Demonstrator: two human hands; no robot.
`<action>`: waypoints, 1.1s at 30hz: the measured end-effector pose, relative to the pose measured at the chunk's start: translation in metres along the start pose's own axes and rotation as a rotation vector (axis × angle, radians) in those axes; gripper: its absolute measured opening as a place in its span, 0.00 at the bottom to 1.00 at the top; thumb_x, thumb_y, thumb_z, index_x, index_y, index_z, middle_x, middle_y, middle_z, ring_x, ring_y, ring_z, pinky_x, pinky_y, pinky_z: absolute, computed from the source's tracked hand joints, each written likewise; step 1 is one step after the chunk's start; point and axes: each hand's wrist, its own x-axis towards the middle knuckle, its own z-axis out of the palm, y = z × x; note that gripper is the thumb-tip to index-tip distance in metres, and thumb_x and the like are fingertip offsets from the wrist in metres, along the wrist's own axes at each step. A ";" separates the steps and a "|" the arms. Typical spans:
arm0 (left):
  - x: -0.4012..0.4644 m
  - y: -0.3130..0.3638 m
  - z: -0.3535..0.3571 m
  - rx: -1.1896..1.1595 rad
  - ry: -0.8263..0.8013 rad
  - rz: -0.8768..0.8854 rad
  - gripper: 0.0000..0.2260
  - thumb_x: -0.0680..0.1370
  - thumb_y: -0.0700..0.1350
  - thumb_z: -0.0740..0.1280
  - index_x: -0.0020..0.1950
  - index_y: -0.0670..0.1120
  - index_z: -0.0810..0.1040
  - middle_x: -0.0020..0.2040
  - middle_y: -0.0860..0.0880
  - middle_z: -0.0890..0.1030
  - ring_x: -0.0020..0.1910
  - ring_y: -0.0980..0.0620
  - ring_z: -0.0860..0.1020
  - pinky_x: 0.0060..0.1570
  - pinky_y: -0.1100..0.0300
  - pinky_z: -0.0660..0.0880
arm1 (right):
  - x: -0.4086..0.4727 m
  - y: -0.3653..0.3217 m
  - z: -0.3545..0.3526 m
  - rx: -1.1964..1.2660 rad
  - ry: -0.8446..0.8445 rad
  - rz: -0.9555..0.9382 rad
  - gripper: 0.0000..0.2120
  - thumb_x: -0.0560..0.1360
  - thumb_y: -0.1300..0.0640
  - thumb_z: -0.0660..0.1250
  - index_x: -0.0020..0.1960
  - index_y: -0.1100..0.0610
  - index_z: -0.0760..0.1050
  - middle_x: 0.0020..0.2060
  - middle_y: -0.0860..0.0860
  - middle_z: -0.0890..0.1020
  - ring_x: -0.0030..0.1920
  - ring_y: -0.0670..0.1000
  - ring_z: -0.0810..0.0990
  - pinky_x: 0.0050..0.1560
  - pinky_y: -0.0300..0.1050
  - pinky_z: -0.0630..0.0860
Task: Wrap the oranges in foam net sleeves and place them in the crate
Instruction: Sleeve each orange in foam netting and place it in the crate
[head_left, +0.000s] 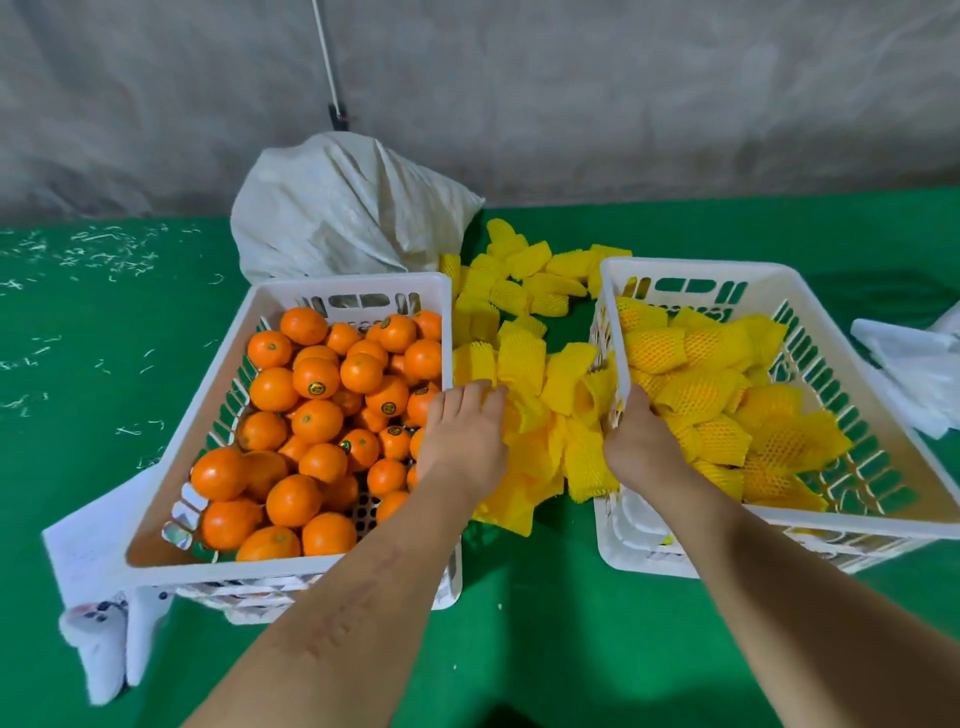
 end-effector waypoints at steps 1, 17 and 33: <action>-0.001 0.000 0.000 -0.008 -0.002 0.004 0.31 0.82 0.47 0.63 0.84 0.50 0.58 0.77 0.47 0.67 0.75 0.42 0.65 0.75 0.47 0.56 | -0.001 0.001 0.000 -0.027 -0.003 -0.011 0.35 0.82 0.62 0.63 0.83 0.56 0.48 0.70 0.64 0.74 0.64 0.67 0.77 0.60 0.57 0.75; 0.008 -0.008 0.008 -0.342 0.233 0.063 0.14 0.81 0.55 0.72 0.64 0.51 0.80 0.57 0.52 0.80 0.55 0.48 0.79 0.59 0.49 0.66 | -0.060 0.018 -0.012 -0.142 0.240 -0.424 0.25 0.77 0.47 0.70 0.71 0.53 0.71 0.61 0.53 0.76 0.61 0.57 0.72 0.59 0.55 0.72; -0.020 -0.002 0.003 -1.163 0.310 -0.062 0.06 0.83 0.52 0.69 0.51 0.51 0.78 0.41 0.57 0.78 0.40 0.57 0.74 0.40 0.60 0.71 | -0.039 -0.064 0.019 0.667 0.002 -0.363 0.11 0.77 0.52 0.61 0.36 0.47 0.70 0.27 0.45 0.71 0.28 0.43 0.66 0.28 0.41 0.64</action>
